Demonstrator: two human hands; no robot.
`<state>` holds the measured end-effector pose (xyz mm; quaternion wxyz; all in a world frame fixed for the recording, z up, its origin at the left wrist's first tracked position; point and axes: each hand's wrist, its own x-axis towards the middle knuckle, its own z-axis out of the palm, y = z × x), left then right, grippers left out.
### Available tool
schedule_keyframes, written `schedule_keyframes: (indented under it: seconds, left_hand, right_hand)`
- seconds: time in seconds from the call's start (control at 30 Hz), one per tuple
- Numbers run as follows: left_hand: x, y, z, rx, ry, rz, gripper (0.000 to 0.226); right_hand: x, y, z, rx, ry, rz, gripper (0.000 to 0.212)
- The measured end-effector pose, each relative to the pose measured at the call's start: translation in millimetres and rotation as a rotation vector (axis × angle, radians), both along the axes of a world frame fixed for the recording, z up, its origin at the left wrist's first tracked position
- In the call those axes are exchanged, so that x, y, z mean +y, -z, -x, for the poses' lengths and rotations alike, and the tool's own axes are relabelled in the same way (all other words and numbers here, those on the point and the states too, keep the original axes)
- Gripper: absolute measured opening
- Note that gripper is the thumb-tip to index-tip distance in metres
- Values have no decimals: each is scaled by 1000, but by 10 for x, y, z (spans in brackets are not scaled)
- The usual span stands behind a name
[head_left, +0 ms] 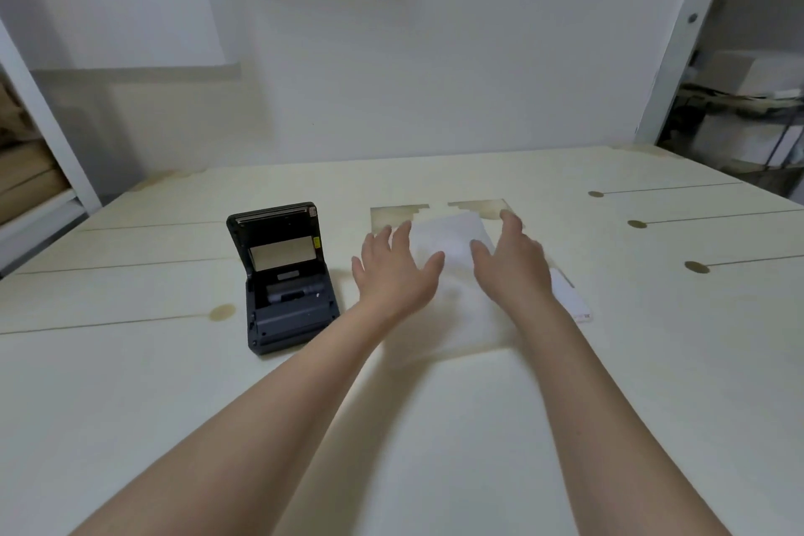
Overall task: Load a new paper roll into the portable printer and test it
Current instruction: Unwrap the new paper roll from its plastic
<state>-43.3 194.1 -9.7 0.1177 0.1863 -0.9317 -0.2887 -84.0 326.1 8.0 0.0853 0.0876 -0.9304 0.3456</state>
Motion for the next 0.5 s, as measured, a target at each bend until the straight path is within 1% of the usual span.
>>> schedule_keyframes:
  seconds: [0.1, 0.17, 0.23, 0.27, 0.3, 0.33, 0.37, 0.43, 0.47, 0.5]
  left_hand:
    - [-12, -20, 171, -87, -44, -80, 87]
    - [-51, -27, 270, -88, -56, -225, 99]
    - [-78, -5, 369, -97, -25, -440, 119]
    - [-46, 7, 396, -110, -10, -515, 127]
    - [3, 35, 406, -108, -4, -537, 131]
    - [59, 57, 397, -92, -12, -523, 126]
    - [98, 78, 401, -54, -23, -497, 108]
    - [150, 119, 425, 104, -35, -455, 48]
    - [166, 122, 412, 168, -31, -474, 34]
    - [165, 117, 396, 205, -38, -498, 31]
  right_hand:
    - [-84, 108, 123, -66, -17, -7, 67]
    - [-77, 217, 168, -93, -56, 3, 71]
    - [-23, 268, 201, -136, -133, 14, 73]
    - [13, 274, 217, -146, -165, 37, 74]
    - [40, 278, 236, -145, -184, 62, 74]
    - [65, 281, 249, -138, -189, 80, 75]
    - [81, 276, 261, -127, -183, 97, 76]
    - [94, 263, 274, -116, -151, 177, 77]
    - [94, 254, 268, -110, -134, 229, 79]
    - [97, 235, 257, -101, -124, 272, 83]
